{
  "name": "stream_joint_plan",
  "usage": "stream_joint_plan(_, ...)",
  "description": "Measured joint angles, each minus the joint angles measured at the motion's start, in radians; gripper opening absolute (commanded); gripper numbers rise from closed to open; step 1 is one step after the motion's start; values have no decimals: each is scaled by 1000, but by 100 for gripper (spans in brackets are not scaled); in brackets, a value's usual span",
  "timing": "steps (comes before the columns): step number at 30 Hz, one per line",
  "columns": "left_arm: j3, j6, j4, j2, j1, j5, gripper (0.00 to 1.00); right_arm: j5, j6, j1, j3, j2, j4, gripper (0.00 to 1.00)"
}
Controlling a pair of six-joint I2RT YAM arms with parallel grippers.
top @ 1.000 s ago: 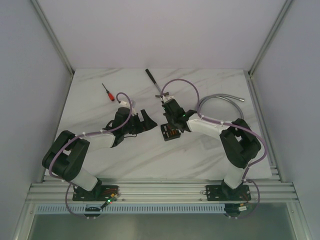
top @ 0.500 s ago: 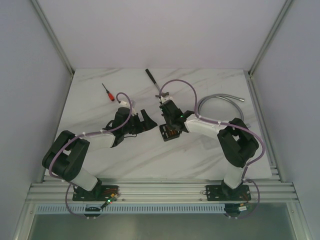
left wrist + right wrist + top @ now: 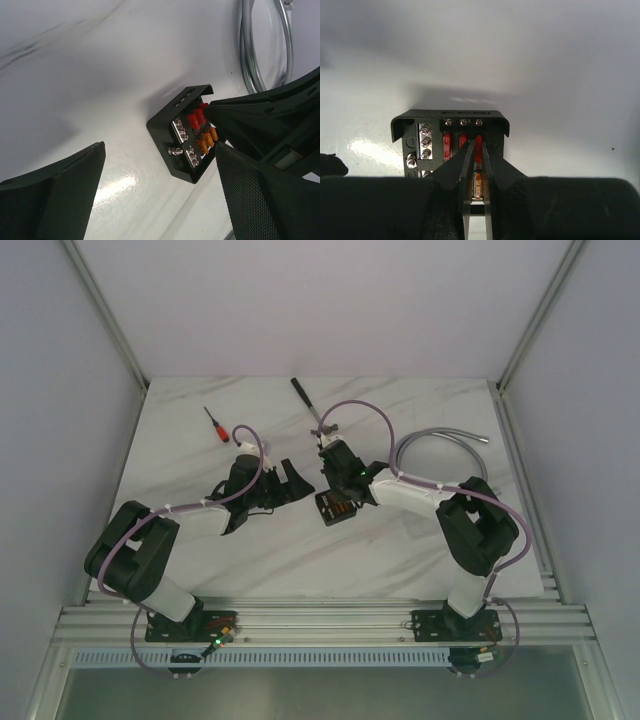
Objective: Snap on the fuse box
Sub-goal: Install the fuse at the fuse box base.
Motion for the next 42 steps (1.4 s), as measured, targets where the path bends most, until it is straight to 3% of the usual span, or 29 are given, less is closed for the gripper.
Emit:
stream_joint_plan(18, 0, -10, 6, 0, 0, 21, 100, -24, 19, -8, 9, 0, -32, 17)
stream_joint_plan(25, 0, -18, 11, 5, 0, 45, 100, -34, 20, -11, 19, 0, -50, 0)
stream_joint_plan(42, 0, -30, 25, 30, 0, 60, 100, -80, 18, -44, 31, 21, -63, 0)
